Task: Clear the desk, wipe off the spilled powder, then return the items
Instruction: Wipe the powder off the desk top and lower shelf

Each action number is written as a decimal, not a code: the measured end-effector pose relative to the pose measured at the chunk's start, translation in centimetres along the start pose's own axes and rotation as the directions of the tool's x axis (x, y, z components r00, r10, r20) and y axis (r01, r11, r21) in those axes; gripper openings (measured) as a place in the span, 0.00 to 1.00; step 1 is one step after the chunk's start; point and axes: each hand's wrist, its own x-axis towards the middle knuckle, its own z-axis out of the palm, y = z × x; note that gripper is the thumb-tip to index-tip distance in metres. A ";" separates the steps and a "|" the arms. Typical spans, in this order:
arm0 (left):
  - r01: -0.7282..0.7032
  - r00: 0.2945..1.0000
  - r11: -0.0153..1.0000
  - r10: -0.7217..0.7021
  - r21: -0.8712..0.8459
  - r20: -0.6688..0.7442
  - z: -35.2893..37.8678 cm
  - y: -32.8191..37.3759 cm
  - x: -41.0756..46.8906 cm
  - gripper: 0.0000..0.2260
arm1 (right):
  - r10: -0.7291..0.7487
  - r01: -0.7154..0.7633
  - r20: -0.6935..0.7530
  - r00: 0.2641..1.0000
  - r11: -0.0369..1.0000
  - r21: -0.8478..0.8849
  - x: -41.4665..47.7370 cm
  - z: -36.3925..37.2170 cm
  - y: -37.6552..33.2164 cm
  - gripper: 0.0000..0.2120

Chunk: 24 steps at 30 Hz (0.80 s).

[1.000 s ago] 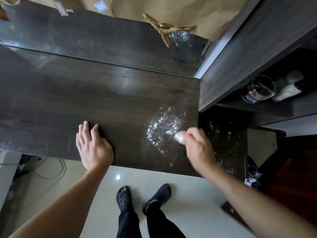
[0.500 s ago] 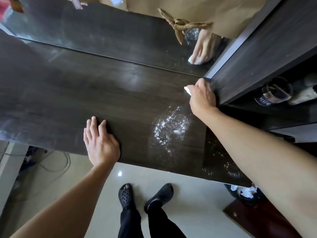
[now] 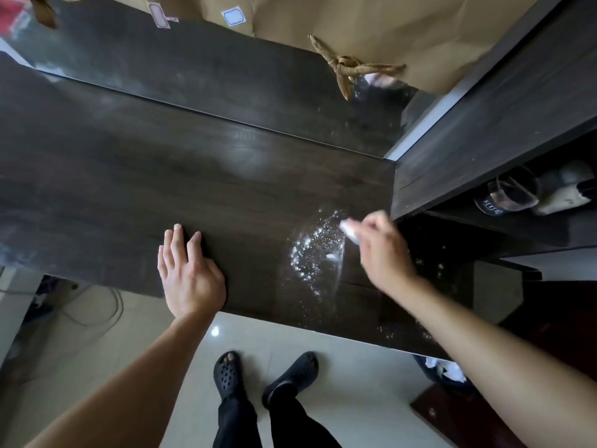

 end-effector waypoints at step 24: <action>-0.018 1.000 1.000 0.018 0.012 -0.018 0.1 -0.1 0.1 0.20 | 0.096 -0.093 -0.051 0.994 0.994 0.064 2.8 3.1 -2.5 0.10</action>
